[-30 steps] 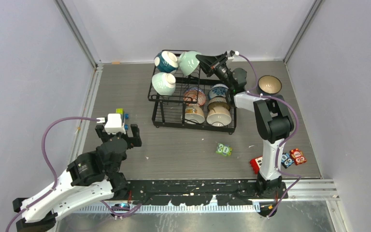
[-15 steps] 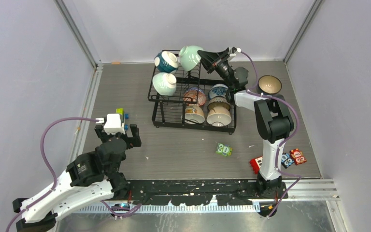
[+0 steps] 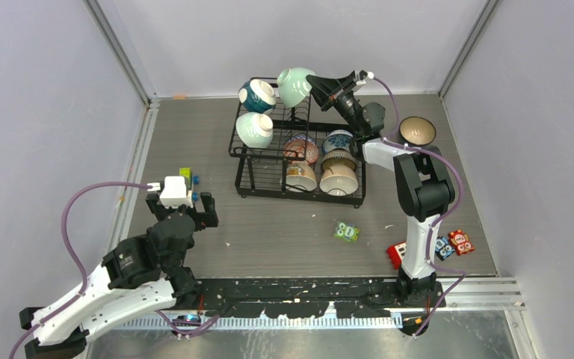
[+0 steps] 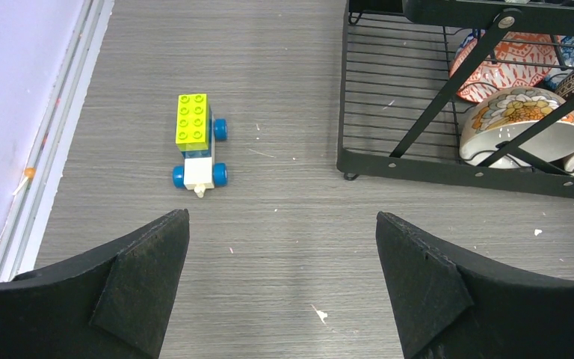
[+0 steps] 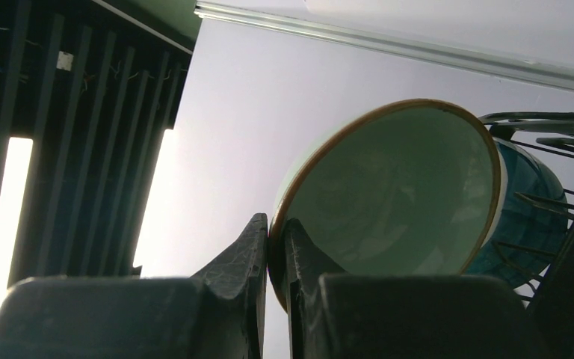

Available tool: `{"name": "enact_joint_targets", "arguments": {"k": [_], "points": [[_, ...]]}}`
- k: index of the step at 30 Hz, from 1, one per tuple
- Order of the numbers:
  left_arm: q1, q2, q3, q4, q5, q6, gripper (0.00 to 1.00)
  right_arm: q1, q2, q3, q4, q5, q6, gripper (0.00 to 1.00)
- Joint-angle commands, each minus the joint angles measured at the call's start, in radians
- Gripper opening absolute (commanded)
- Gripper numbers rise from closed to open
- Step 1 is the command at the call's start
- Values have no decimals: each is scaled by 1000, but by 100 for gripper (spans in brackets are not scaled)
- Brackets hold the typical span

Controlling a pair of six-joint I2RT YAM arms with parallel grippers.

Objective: Unload the bowls from the dish rack
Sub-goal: Pick up the bowl from the dish rack, then place the bowl at the center of the board.

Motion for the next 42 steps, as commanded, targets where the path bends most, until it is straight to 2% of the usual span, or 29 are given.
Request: {"name": "enact_joint_targets", "arguments": {"k": [1, 11, 15, 19, 21, 23, 24, 26, 28, 36, 42], "points": [[0, -14, 4, 19, -31, -14, 96, -6, -54, 52, 109, 3, -8, 1], [0, -33, 5, 9, -23, -34, 96, -6, -196, 16, 4, -65, -118, 1], [0, -48, 3, 8, -21, -40, 96, -5, -296, -4, -87, -109, -198, 1], [0, -56, 7, 19, -8, -37, 96, 2, -486, -30, -360, -178, -418, 1], [0, -48, 21, 34, 2, -29, 96, 22, -594, -25, -589, -201, -609, 1], [-1, -31, 50, 44, 27, -31, 96, 63, -705, 7, -903, -189, -861, 1], [0, -17, 73, 48, 56, -35, 96, 97, -752, 30, -1057, -160, -1035, 1], [0, 23, 133, 58, 127, -41, 96, 177, -841, 74, -1329, -79, -1263, 1], [-1, 77, 195, 64, 197, -42, 96, 249, -904, 103, -1499, 5, -1383, 1], [-1, 318, 496, 5, 410, -19, 96, 499, -1061, 170, -1987, 367, -1692, 1], [0, 438, 683, -43, 510, 50, 100, 718, -1078, 192, -2159, 632, -1824, 1]]}}
